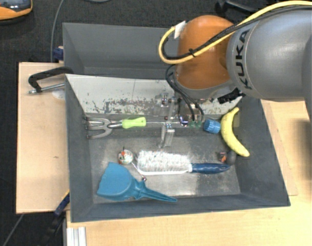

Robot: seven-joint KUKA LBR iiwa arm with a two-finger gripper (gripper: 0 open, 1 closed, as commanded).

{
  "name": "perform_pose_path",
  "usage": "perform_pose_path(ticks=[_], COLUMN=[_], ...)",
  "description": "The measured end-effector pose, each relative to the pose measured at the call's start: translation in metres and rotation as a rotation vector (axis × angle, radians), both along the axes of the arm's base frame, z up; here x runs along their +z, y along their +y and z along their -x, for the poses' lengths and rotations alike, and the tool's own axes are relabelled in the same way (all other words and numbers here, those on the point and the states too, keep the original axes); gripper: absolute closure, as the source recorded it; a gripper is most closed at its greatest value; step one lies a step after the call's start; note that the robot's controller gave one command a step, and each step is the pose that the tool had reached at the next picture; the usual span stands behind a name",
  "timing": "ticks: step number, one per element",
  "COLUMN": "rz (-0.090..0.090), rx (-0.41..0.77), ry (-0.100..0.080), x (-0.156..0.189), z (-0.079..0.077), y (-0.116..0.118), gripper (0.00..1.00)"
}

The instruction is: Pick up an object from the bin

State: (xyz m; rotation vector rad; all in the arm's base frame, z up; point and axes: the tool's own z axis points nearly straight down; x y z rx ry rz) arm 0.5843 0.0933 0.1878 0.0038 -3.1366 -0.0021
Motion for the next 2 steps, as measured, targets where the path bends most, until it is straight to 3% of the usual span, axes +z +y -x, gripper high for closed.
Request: perform_pose_path(ticks=[1,2], rz=[-0.001,-0.001], rx=[-0.002,-0.304], ry=[-0.008,-0.005], x=[0.005,-0.114], z=[-0.001,0.033], y=[-0.001,-0.053], gripper=[1.00,1.00])
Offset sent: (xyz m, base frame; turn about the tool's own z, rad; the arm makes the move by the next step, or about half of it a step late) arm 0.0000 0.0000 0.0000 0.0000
